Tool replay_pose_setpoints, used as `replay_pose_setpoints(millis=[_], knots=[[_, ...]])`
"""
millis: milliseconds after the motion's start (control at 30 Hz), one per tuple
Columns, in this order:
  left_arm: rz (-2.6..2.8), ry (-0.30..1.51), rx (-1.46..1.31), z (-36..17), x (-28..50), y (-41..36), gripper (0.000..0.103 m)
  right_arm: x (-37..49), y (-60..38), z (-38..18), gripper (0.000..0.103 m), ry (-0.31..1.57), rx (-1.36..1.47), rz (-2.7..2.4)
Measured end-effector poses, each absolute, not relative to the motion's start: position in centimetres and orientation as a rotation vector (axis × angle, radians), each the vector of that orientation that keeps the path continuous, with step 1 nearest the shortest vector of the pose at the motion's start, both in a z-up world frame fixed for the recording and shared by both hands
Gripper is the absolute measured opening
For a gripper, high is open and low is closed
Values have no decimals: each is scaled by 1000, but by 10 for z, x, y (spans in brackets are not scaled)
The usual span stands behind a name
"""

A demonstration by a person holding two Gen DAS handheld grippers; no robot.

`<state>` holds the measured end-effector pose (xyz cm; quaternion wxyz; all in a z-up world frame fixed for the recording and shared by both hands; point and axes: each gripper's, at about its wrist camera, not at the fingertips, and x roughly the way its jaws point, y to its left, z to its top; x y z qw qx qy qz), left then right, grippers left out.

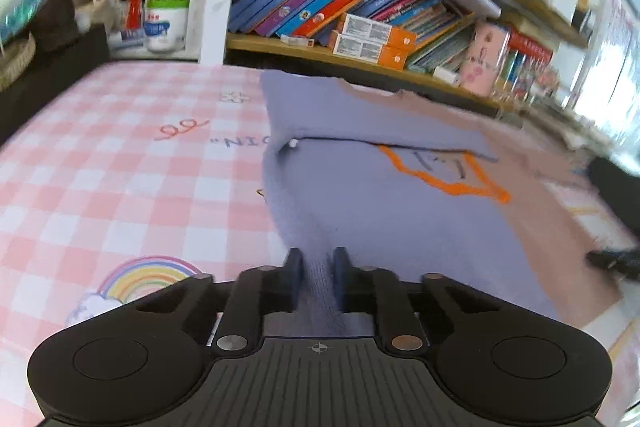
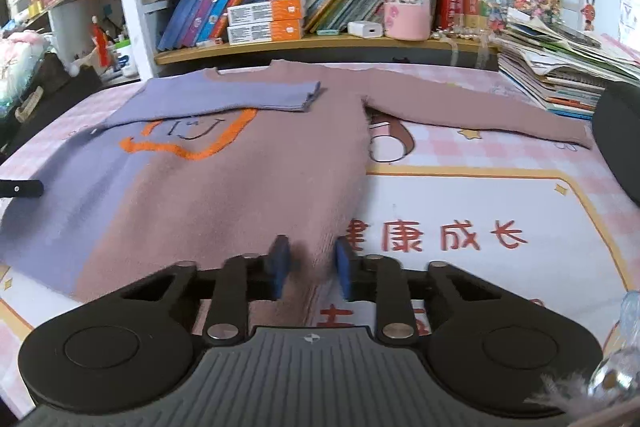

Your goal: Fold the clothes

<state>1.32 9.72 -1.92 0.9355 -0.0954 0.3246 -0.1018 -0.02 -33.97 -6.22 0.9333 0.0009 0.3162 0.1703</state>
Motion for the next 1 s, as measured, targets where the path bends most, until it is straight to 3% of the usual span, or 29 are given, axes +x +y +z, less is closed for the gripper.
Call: replay_pose_setpoints(millis=[867,1000], knots=[[-114,650,-188,-16,4,127,6,-7,-302,-66,11,616,-59,442],[-89,634,-135,-12,1,123,15,-7,-306,-64,16,617,-49,436]])
